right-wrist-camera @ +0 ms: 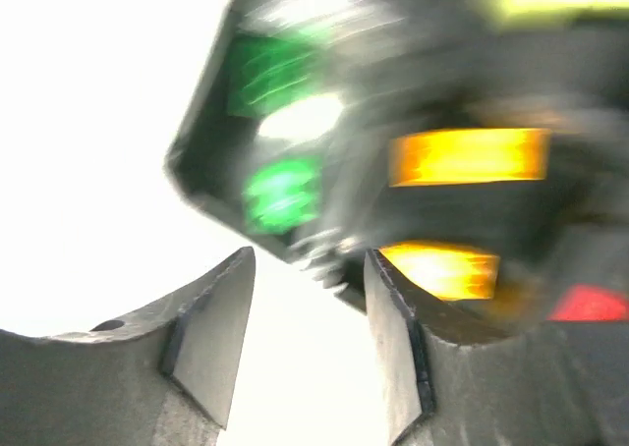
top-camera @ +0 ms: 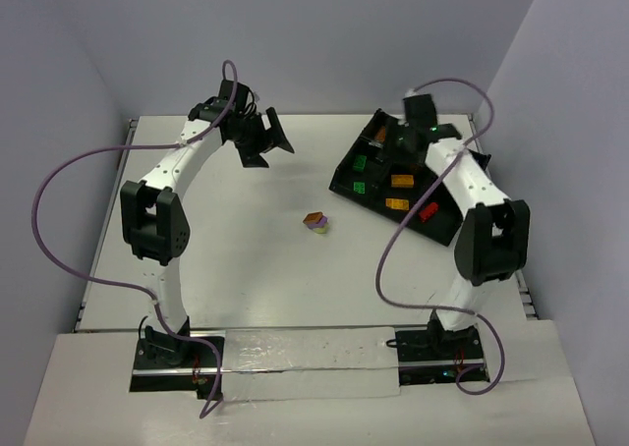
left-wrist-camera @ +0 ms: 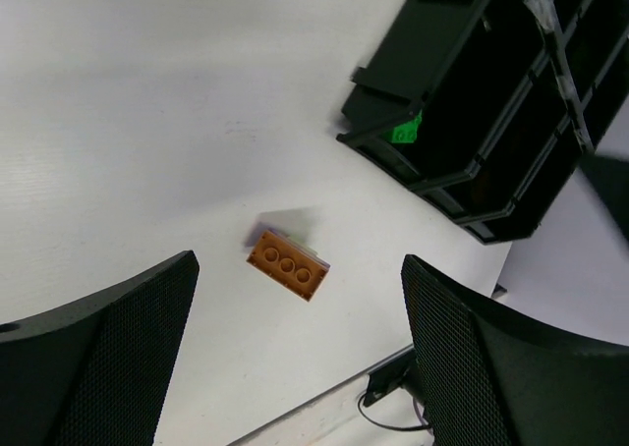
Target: Sort the legos into containers by color
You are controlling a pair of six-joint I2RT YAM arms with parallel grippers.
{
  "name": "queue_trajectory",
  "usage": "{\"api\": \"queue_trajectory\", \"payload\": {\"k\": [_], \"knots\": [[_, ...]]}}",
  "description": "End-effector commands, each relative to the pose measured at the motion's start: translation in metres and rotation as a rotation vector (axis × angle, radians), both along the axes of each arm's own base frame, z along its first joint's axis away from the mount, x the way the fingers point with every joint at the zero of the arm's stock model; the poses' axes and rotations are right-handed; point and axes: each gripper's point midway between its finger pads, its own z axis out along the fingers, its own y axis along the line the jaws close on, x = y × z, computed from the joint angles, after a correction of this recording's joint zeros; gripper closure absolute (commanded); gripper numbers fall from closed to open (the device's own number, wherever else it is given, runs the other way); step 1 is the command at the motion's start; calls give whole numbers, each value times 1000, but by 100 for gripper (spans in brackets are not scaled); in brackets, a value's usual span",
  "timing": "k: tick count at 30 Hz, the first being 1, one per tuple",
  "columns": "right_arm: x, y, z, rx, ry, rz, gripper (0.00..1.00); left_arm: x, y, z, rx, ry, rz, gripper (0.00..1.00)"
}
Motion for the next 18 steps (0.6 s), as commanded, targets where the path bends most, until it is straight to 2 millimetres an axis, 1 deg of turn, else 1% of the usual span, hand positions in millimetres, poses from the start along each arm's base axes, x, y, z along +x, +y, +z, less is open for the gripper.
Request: {"api": "queue_trajectory", "payload": {"k": [1, 2, 3, 6, 8, 9, 13, 15, 16, 17, 18], "knots": [[-53, 103, 3, 80, -40, 358, 42, 9, 15, -3, 14, 8, 79, 9], [-75, 132, -6, 126, -10, 453, 40, 11, 18, -2, 9, 4, 97, 9], [-89, 149, -13, 150, 14, 509, 38, 12, 21, -1, 6, 1, 109, 9], [-112, 177, -32, 142, 59, 637, 34, 14, 26, -2, 6, 4, 118, 9], [-124, 191, -37, 111, 73, 709, 33, 12, 27, -4, 12, 13, 116, 9], [-129, 196, -43, 75, 83, 761, 32, 11, 28, -5, 14, 17, 111, 9], [-134, 202, -61, -30, 93, 853, 30, 9, 28, -9, 19, 29, 103, 9], [-130, 200, -68, -81, 99, 846, 29, 9, 28, -9, 18, 30, 99, 9], [-126, 198, -75, -123, 101, 860, 29, 9, 28, -9, 18, 29, 98, 9], [-123, 195, -76, -151, 97, 860, 28, 10, 27, -9, 16, 29, 96, 9], [-117, 191, -80, -187, 99, 842, 28, 10, 27, -10, 16, 29, 95, 9]]}}
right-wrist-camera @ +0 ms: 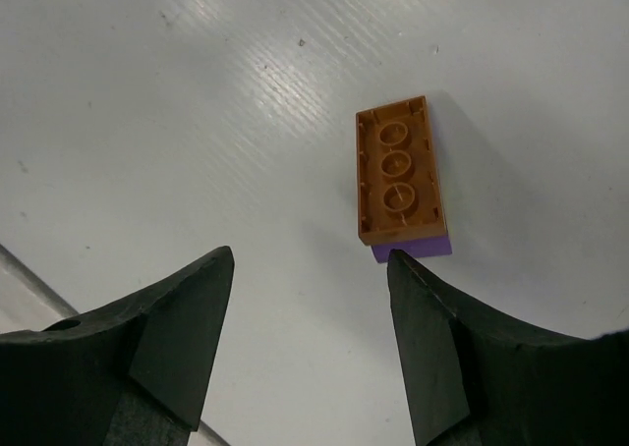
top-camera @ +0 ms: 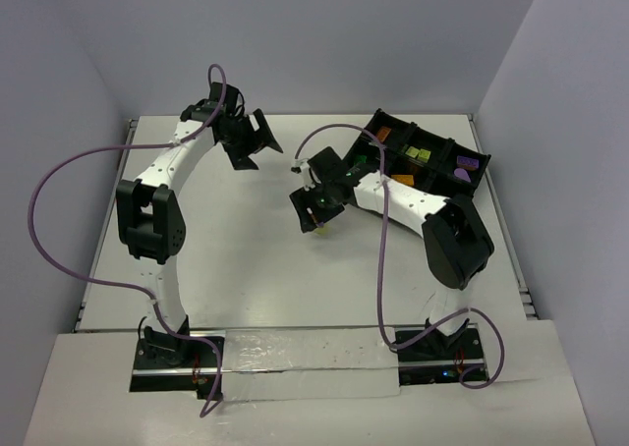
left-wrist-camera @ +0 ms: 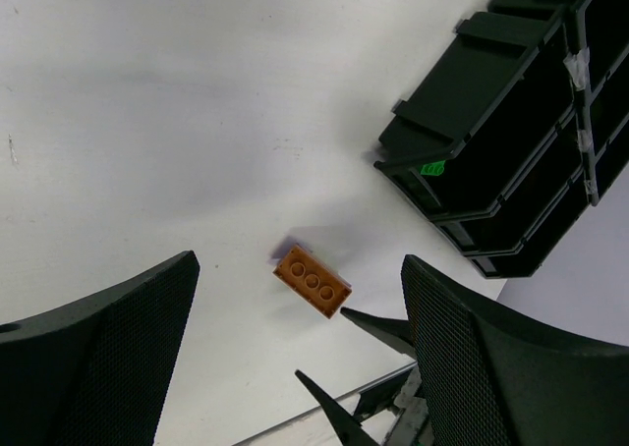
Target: Sort the legos into containers by color
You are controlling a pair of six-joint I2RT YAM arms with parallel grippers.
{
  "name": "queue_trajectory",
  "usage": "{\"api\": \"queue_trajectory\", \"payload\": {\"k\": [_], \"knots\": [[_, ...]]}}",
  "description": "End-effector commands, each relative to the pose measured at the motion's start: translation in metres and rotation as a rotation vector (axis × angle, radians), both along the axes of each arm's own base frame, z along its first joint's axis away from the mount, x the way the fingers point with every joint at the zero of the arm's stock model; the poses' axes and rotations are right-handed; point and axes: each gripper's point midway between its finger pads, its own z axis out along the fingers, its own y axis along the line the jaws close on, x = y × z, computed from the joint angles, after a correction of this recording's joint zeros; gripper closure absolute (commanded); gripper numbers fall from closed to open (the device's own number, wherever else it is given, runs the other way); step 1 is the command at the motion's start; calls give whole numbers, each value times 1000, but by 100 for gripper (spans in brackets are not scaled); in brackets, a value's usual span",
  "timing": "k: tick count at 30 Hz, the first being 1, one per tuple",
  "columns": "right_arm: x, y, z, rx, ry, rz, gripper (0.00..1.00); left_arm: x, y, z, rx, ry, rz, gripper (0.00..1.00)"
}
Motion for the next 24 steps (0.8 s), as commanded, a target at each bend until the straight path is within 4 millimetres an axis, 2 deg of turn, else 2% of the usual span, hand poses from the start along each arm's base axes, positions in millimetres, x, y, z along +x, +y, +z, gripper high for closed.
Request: {"api": "queue_trajectory", "payload": {"k": [1, 4, 12, 16, 23, 24], "knots": [[30, -12, -5, -142, -117, 20, 27, 1, -2, 5, -8, -16, -11, 9], [44, -20, -5, -204, -162, -12, 27, 3, -3, 5, -12, -17, -17, 9], [44, -20, -12, -224, -159, 1, 24, 7, -6, 8, -23, -25, -22, 10], [47, -12, -25, -220, -119, 8, 22, 7, -6, 7, -24, -26, -25, 10], [59, 10, -15, -160, -134, 21, 22, 4, -5, 5, -18, -20, -30, 10], [61, 12, -18, -163, -127, 22, 22, 3, -4, 5, -18, -20, -30, 10]]}}
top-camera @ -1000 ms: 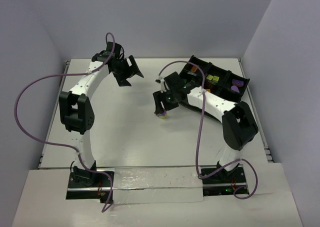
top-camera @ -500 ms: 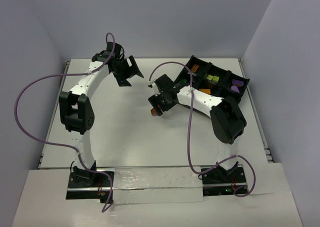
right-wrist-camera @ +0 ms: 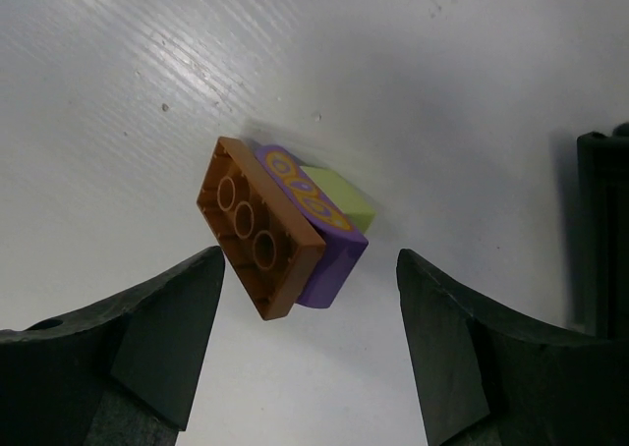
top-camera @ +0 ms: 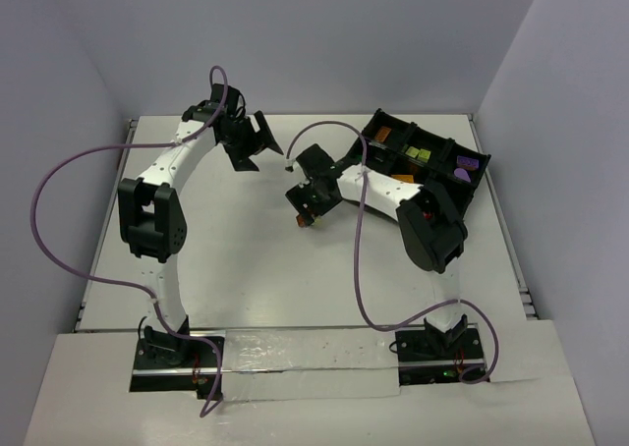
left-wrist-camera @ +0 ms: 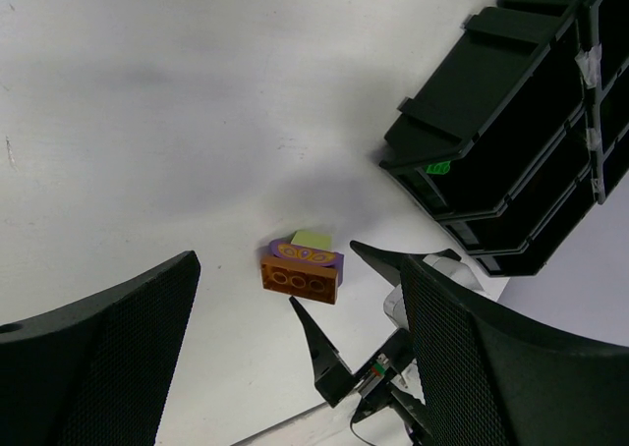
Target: Sort the legos into containers by color
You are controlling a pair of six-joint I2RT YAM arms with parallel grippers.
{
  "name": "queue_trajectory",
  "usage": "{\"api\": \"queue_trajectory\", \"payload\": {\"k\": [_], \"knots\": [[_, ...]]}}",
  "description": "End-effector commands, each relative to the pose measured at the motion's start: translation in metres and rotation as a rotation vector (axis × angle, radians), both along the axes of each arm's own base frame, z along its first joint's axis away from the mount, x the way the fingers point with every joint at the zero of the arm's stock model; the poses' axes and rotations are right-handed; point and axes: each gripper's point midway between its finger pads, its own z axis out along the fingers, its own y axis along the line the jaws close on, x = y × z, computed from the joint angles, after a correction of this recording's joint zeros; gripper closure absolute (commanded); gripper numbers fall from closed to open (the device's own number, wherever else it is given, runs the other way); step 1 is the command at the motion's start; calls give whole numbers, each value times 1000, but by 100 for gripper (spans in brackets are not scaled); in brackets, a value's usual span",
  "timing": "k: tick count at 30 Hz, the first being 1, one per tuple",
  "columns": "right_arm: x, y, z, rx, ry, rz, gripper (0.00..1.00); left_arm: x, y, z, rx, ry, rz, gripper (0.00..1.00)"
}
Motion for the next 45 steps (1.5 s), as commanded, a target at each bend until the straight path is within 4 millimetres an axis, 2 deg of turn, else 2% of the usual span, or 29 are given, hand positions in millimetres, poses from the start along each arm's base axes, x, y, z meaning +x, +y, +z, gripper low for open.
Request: {"api": "queue_trajectory", "payload": {"k": [1, 9, 13, 16, 18, 19, 21, 25, 29, 37, 45], "knots": [[19, 22, 17, 53, -40, 15, 22, 3, -3, 12, -19, -34, -21, 10], [21, 53, 22, 176, -2, 34, 22, 1, 1, 12, -14, -34, -20, 10], [15, 57, 17, 196, 21, 45, 22, -1, 3, 12, -14, -34, -21, 10], [6, 55, 15, 205, 51, 19, 23, -1, 4, 10, -11, -30, -20, 10], [0, 54, 23, 230, 47, 14, 23, -1, 5, 10, -7, -29, -17, 10], [-6, 52, 20, 234, 63, 9, 23, -2, 6, 10, -5, -28, -15, 10], [-13, 50, 24, 251, 74, 1, 23, -2, 8, 8, 4, -23, -9, 9], [-37, 42, 14, 230, 100, 5, 23, -2, 13, 6, 21, -19, 6, 9], [-44, 34, 11, 197, 79, -5, 24, -3, 14, 3, 23, -10, 9, 9], [-24, 27, 12, 153, -7, -107, 29, -4, 11, 3, 7, -8, 0, 9], [-7, 35, 21, 160, -35, -167, 23, -4, 11, 4, 7, -14, -2, 9]]}}
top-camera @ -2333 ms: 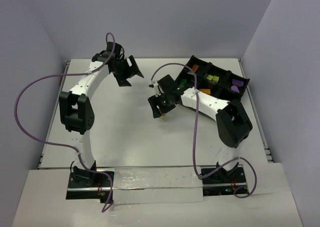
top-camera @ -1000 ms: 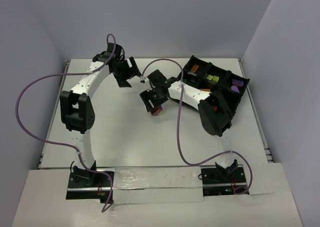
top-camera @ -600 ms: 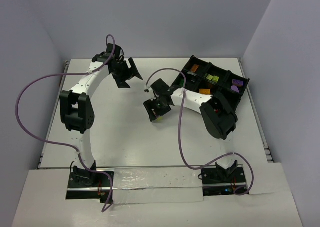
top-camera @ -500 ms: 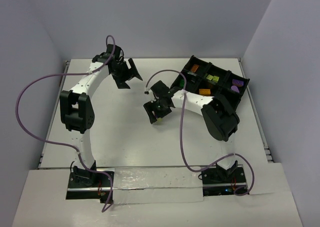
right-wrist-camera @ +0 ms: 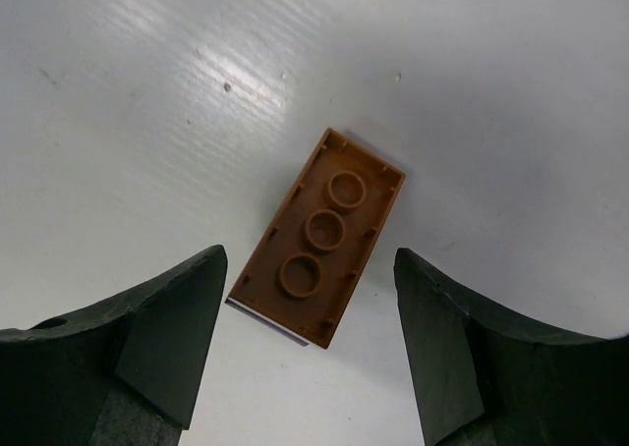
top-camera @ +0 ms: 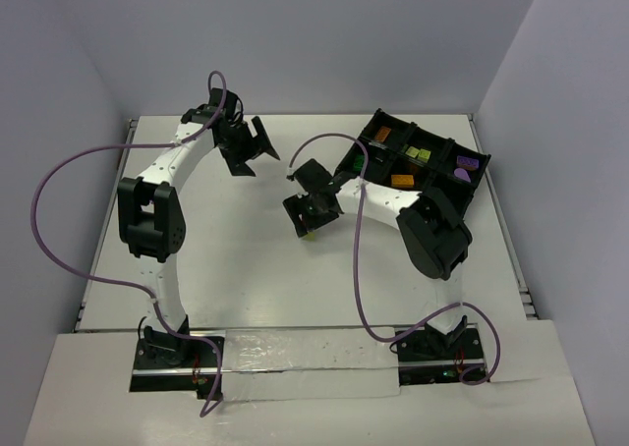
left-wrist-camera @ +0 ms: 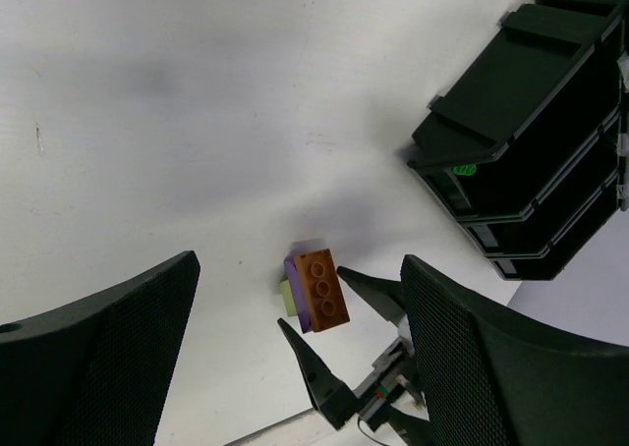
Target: Sort the legos into containers by color
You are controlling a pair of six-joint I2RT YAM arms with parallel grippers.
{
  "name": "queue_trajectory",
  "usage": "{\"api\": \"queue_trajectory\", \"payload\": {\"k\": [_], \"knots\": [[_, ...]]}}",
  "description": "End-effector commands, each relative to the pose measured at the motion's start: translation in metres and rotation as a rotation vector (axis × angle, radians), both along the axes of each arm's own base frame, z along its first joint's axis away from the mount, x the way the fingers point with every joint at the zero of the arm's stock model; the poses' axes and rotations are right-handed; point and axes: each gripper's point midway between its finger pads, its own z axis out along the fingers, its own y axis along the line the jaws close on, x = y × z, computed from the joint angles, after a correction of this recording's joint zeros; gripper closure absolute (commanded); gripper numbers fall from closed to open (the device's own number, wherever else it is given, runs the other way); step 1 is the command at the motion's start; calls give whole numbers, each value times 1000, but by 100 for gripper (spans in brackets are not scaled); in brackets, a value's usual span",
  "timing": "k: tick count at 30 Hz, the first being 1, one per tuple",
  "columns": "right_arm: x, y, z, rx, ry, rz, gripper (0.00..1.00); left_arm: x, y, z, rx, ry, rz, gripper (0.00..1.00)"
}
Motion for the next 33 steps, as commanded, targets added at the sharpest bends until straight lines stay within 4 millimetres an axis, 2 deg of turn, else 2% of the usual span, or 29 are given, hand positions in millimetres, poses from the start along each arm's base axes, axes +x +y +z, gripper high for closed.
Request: {"api": "queue_trajectory", "payload": {"k": [1, 5, 6, 8, 10, 11, 13, 18, 23, 28, 33], "knots": [[28, 18, 35, 60, -95, -46, 23, 1, 0, 19, -19, -51, -13, 9], [31, 18, 32, 44, -77, -78, 27, 0, 0, 19, -20, -50, -14, 9], [30, 18, 31, 45, -74, -82, 31, 0, 1, 19, -20, -50, -15, 9], [29, 18, 29, 46, -69, -87, 47, 0, 1, 19, -18, -50, -15, 9], [29, 17, 29, 44, -68, -91, 55, 0, 1, 19, -17, -51, -16, 9], [29, 16, 29, 42, -68, -94, 55, 0, 1, 19, -17, -51, -16, 9], [27, 14, 28, 35, -65, -101, 53, 0, 1, 19, -18, -49, -17, 9], [31, -1, 25, -30, -88, -157, 25, 1, 1, 16, -18, -46, -18, 9], [26, -8, 19, -56, -68, -189, 24, 1, 0, 15, -19, -44, -19, 9], [23, -8, 17, -52, -55, -186, 27, 1, 0, 15, -23, -43, -19, 9], [18, -12, 17, -73, -28, -198, 23, 1, 0, 14, -18, -42, -18, 9]]}}
